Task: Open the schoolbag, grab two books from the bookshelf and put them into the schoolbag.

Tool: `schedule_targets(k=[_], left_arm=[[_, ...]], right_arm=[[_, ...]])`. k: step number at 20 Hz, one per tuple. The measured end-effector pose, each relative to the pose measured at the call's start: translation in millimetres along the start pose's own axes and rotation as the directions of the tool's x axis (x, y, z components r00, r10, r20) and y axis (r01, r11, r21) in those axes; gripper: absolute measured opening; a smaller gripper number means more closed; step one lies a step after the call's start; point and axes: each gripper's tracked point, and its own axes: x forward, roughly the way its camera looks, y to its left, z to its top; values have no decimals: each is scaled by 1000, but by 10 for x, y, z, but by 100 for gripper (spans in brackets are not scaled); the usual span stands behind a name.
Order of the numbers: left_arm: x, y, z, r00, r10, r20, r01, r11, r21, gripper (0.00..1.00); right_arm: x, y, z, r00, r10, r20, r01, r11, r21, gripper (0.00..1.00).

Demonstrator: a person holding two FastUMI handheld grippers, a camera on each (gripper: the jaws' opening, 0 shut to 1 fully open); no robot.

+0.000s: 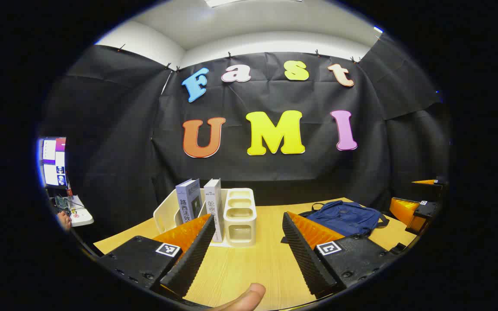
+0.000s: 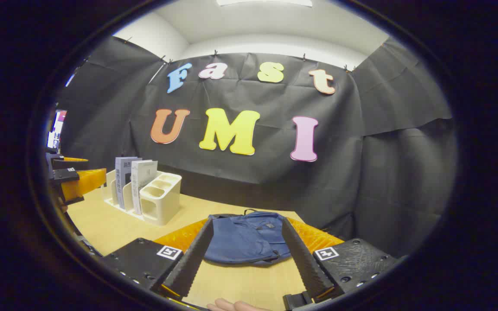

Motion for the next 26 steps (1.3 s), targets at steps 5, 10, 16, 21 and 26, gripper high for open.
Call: schedule_targets(k=[5, 10, 16, 21, 26], left_arm=[[76, 240, -101, 999, 31, -26, -31, 1000, 0, 98], [105, 331, -105, 999, 35, -20, -35, 999, 27, 98], [64, 313, -64, 1000, 15, -1, -14, 999, 36, 98], [68, 294, -64, 1000, -9, 3, 9, 999, 33, 98], [107, 424, -78, 1000, 13, 3, -13, 999, 36, 98]], right_arm=[[70, 122, -120, 1000, 4, -29, -5, 1000, -24, 96], [157, 231, -188, 999, 4, -45, -7, 998, -56, 96], [401, 401, -388, 995, 6, -97, -15, 995, -94, 95], [842, 673, -688, 980, 28, -198, -45, 996, -82, 98], [1321, 1097, -1046, 949, 82, -306, -114, 990, -88, 98]])
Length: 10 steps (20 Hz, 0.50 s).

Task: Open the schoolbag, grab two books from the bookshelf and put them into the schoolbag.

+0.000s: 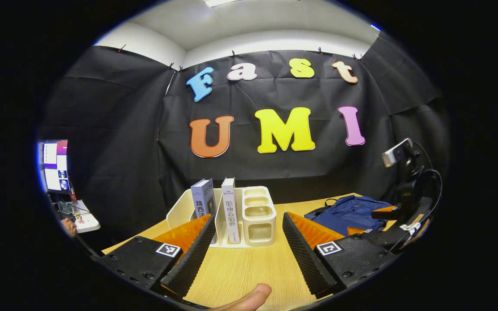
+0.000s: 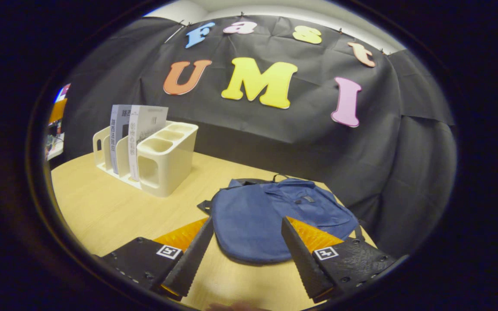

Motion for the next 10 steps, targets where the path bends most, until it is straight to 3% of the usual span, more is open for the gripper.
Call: schedule_targets(k=[4, 7, 10], left_arm=[[72, 50, -118, 999, 6, -34, -6, 1000, -15, 98], [110, 43, -194, 998, 1, -59, -2, 1000, -22, 98], [138, 48, -234, 998, 4, -66, -5, 1000, -12, 98]], right_arm=[[388, 222, -148, 997, 22, -69, -26, 998, -56, 95], [664, 249, -246, 994, -16, -108, 2, 993, -120, 98], [842, 258, -370, 986, -38, -161, 12, 988, -157, 94]])
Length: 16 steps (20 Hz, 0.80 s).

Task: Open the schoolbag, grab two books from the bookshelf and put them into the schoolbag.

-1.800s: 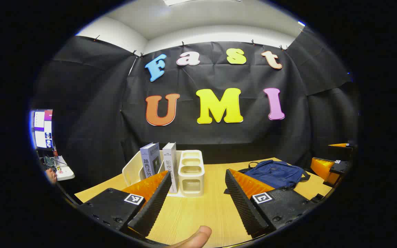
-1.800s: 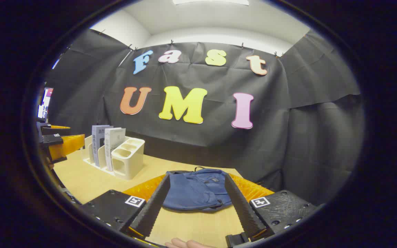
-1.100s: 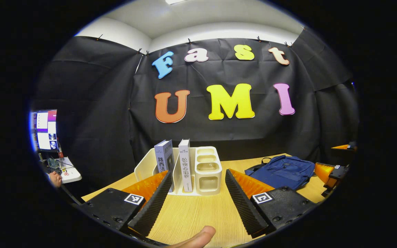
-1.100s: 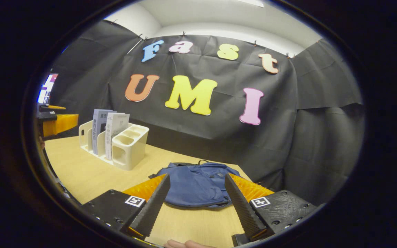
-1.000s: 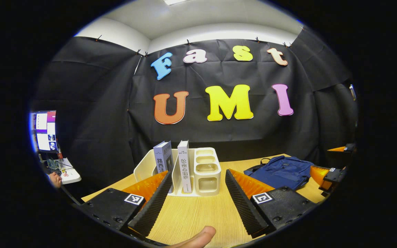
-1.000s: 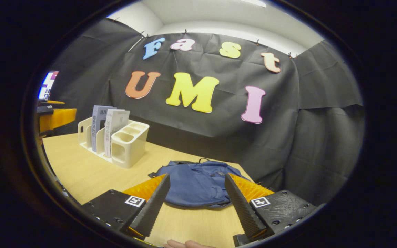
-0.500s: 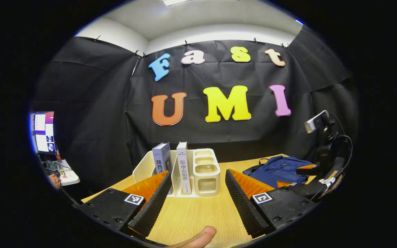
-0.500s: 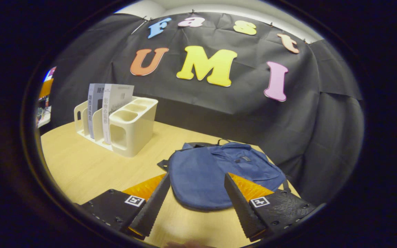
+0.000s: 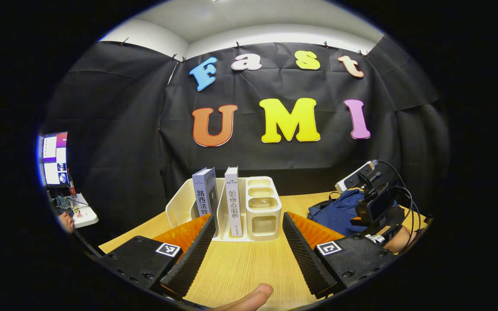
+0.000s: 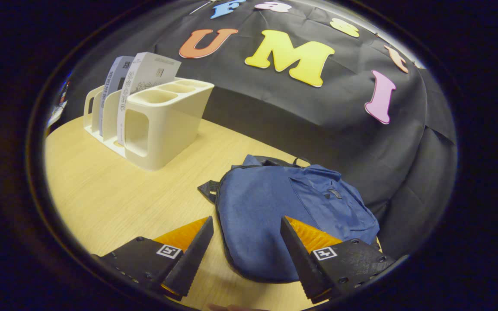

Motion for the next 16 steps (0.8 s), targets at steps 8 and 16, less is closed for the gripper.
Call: schedule_targets(k=[8, 16], left_arm=[[85, 12, -97, 1000, 1, -29, -1, 1000, -11, 98], [91, 40, -107, 999, 0, -34, -1, 999, -42, 98]], right_arm=[[164, -5, -20, 998, -6, -56, 7, 1000, 13, 74], [66, -115, 228, 999, 3, -40, -2, 1000, 21, 22]])
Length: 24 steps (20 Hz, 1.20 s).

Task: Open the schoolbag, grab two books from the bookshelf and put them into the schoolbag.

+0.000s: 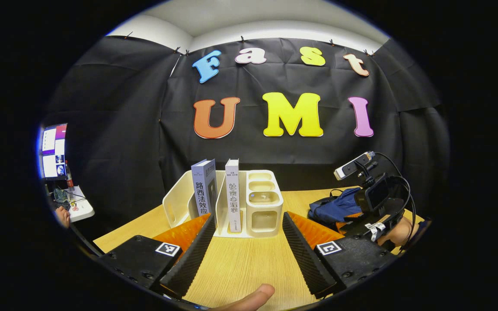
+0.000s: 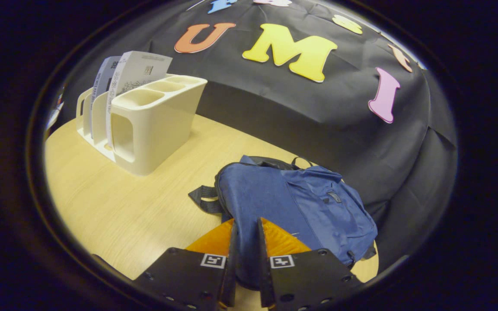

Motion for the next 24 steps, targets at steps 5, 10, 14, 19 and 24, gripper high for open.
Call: schedule_targets(k=[5, 10, 14, 19, 24], left_arm=[[4, 19, -6, 1000, 7, -1, -7, 1000, -6, 98], [35, 19, -37, 1000, 4, -12, -4, 1000, -22, 99], [66, 8, -81, 1000, 7, -21, -7, 1000, -4, 99], [130, -20, -45, 1000, 19, -13, -19, 999, -38, 99], [317, -20, 178, 1000, 17, -8, -17, 999, -36, 99]], right_arm=[[-12, -52, -3, 999, 23, -45, -22, 999, 26, 5], [-218, -332, 292, 1000, 16, -8, -16, 999, 30, 1], [-430, -790, 676, 998, -16, 66, 15, 1000, 19, 0], [-549, -1282, 938, 993, -36, 114, 33, 999, 32, 0], [-627, -1569, 1082, 989, -46, 142, 41, 999, 36, 0]])
